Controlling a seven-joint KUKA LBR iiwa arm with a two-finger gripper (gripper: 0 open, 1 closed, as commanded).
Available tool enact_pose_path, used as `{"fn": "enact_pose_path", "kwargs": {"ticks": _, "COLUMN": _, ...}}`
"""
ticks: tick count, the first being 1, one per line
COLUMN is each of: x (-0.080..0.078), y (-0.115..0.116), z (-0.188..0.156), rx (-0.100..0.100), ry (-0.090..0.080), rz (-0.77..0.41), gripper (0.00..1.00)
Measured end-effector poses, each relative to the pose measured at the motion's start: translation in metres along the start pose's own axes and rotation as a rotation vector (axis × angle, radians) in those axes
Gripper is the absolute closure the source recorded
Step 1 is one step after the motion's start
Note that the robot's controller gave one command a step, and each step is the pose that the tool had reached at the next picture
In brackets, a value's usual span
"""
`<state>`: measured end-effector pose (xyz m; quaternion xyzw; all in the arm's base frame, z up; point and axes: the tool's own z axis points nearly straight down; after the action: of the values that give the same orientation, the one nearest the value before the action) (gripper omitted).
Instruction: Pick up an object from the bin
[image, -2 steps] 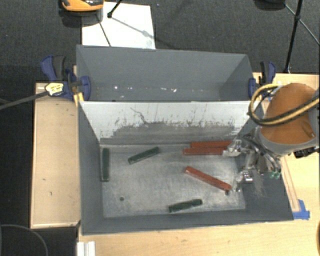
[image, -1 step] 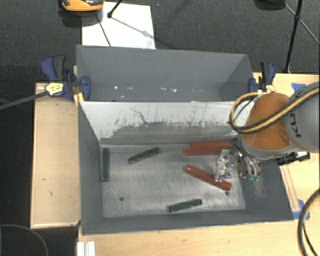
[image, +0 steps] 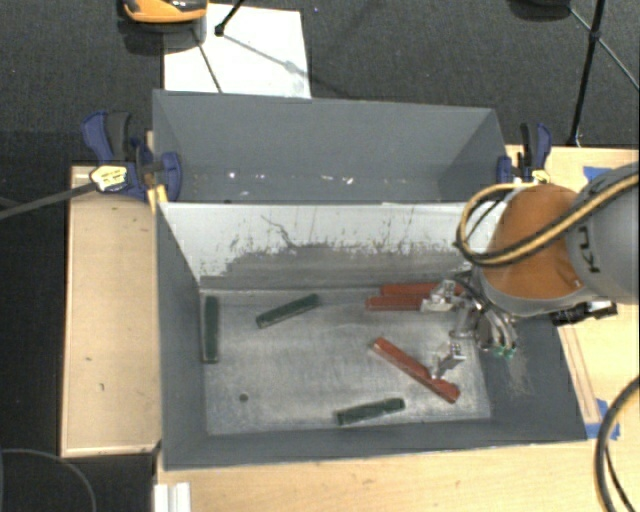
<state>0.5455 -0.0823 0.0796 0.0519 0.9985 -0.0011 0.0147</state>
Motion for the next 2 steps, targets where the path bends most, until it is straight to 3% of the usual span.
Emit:
{"fn": "enact_pose_path", "kwargs": {"ticks": 1, "x": 0.001, "y": 0.000, "z": 0.000, "rx": 0.000, "ry": 0.002, "rz": -0.002, "gripper": 0.00}}
{"fn": "enact_pose_path", "kwargs": {"ticks": 2, "x": 0.067, "y": 0.045, "z": 0.001, "rx": 0.005, "ry": 0.037, "rz": 0.181, "gripper": 1.00}}
